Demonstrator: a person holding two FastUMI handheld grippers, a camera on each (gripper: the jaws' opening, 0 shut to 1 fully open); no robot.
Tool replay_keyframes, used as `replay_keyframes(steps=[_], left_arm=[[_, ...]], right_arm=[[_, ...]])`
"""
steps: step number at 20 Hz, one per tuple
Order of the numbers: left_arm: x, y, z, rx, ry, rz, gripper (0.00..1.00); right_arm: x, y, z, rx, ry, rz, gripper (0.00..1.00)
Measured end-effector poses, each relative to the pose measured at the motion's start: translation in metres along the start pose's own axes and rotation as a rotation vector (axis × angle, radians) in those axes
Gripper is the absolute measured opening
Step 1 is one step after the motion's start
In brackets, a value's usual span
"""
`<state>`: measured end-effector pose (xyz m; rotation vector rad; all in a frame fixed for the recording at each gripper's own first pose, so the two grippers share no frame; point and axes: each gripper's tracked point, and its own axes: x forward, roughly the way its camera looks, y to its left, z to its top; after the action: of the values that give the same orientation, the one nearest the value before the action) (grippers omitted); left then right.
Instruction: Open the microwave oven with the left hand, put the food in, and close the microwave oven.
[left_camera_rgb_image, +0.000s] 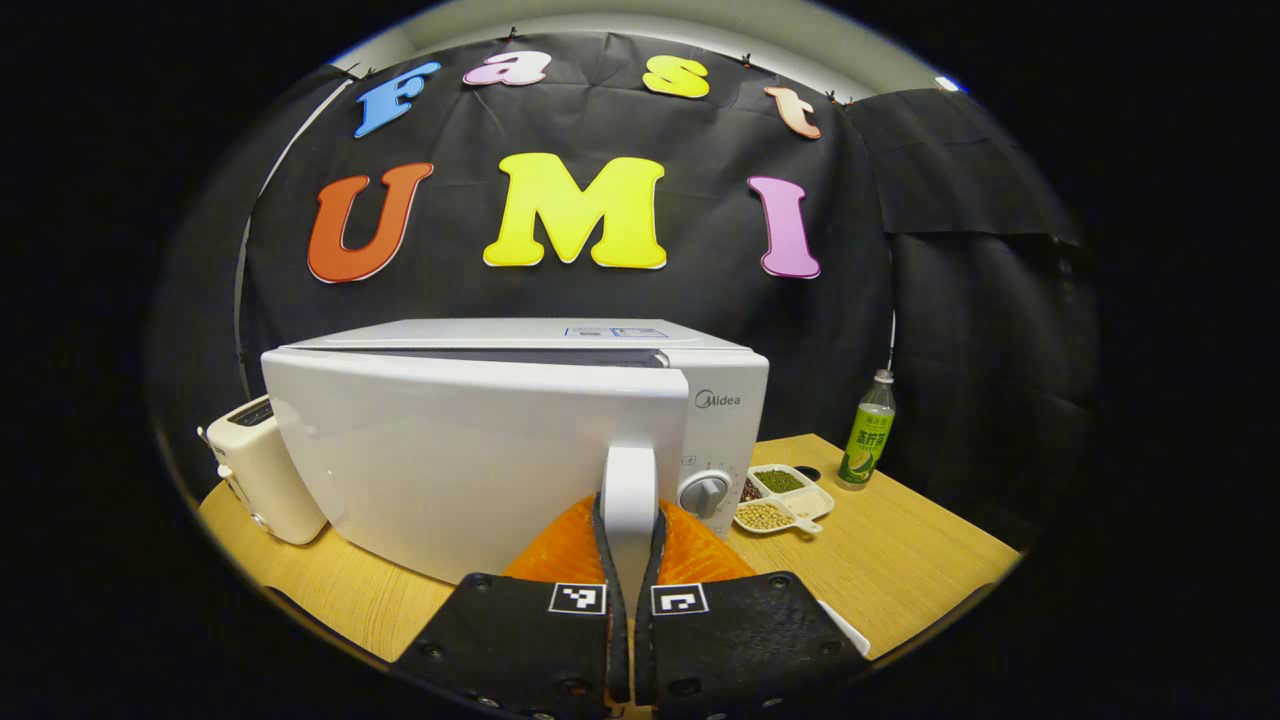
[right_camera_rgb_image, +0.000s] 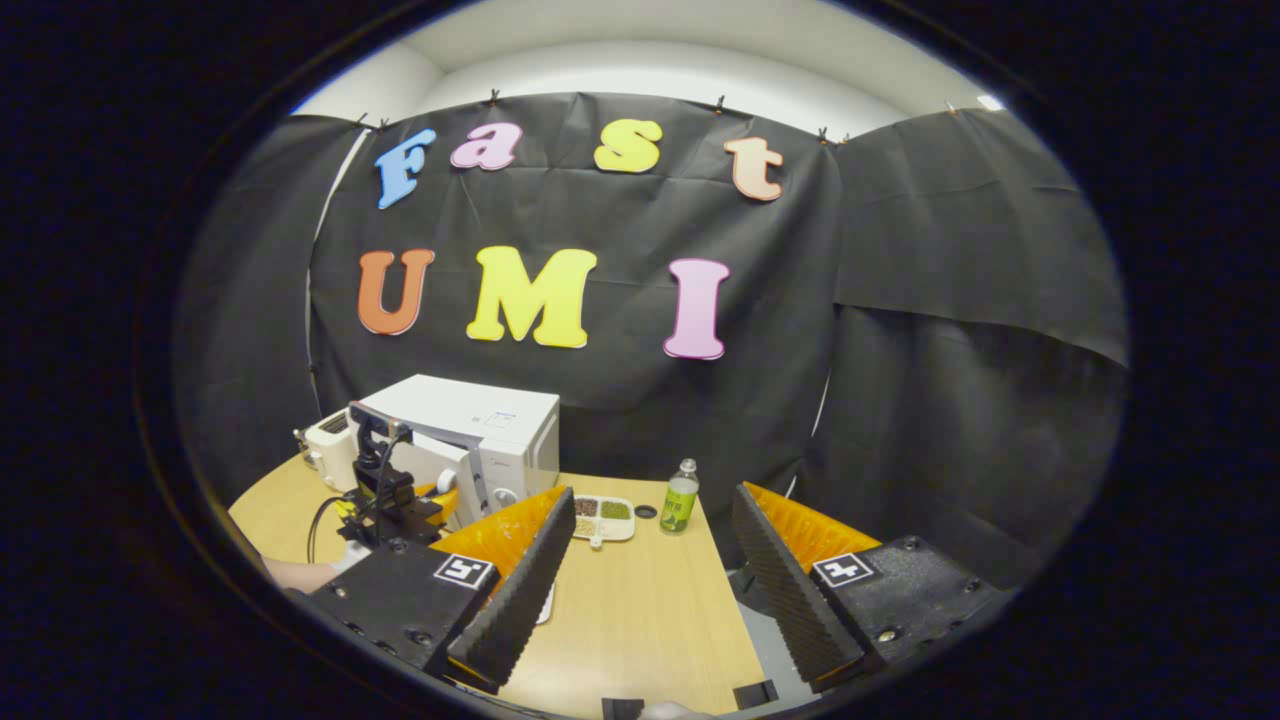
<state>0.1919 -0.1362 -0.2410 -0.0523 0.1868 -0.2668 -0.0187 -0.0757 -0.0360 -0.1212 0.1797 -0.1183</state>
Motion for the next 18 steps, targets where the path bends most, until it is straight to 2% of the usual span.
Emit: replay_keyframes(steps=[1,3,6,7,9,10,11,15,18], left_arm=[[-0.012,0.003,-0.003,0.013,0.007,-0.009,0.03],[-0.033,0.009,-0.008,0.027,0.014,-0.021,0.09],[-0.061,0.032,-0.015,0.032,0.026,0.019,0.29],[-0.067,0.040,-0.018,0.031,0.043,0.029,0.33],[-0.079,0.055,-0.017,0.038,0.045,0.057,0.65],[-0.086,0.062,-0.016,0.044,0.048,0.051,0.77],[-0.092,0.062,-0.018,0.042,0.057,0.054,0.98],[-0.121,0.080,-0.022,0.075,0.066,0.076,0.97],[-0.145,0.095,-0.028,0.052,0.079,0.094,0.97]], right_arm=[[-0.001,0.004,-0.002,0.001,0.002,0.008,0.92],[-0.003,0.017,-0.003,0.007,0.000,0.038,0.93],[-0.004,0.038,-0.004,0.005,0.003,0.081,0.92],[-0.005,0.046,-0.003,0.005,0.001,0.097,0.93],[-0.007,0.060,-0.004,0.006,0.001,0.125,0.93],[-0.008,0.065,-0.004,0.007,-0.003,0.138,0.92],[-0.010,0.071,-0.004,0.006,-0.002,0.148,0.92],[-0.012,0.092,-0.007,0.023,0.003,0.184,0.92],[-0.017,0.108,-0.008,0.038,-0.004,0.209,0.92]])
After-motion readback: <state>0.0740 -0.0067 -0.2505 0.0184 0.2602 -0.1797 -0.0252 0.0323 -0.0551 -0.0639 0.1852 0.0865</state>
